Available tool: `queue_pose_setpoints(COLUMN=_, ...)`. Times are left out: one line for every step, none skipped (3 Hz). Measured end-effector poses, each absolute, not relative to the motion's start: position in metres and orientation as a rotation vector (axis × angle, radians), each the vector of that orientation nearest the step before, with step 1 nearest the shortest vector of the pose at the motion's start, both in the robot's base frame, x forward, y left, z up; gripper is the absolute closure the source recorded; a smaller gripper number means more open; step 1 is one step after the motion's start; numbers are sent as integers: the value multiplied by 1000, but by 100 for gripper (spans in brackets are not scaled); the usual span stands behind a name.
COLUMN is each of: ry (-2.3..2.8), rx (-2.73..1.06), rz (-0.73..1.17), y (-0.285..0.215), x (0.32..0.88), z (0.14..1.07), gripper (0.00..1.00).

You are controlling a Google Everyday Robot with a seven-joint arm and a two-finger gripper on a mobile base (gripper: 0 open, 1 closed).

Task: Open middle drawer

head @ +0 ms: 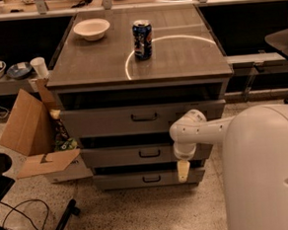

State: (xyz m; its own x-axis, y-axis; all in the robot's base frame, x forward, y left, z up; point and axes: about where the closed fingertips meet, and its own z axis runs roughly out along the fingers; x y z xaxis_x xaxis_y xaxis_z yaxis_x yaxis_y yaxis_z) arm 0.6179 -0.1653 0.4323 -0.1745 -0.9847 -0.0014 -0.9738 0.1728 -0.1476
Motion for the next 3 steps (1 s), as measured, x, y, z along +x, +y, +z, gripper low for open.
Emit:
queue_pose_setpoints(ry=2323, rx=-1952, rz=-104, y=-156, x=620, z=414, gripper=26)
queue_pose_setpoints(ry=2365, rx=-1917, rz=-79, y=-166, x=611, z=409, gripper=49)
queue_pose_setpoints(ry=2365, rx=-1917, rz=-80, y=-166, x=611, z=420, gripper=81)
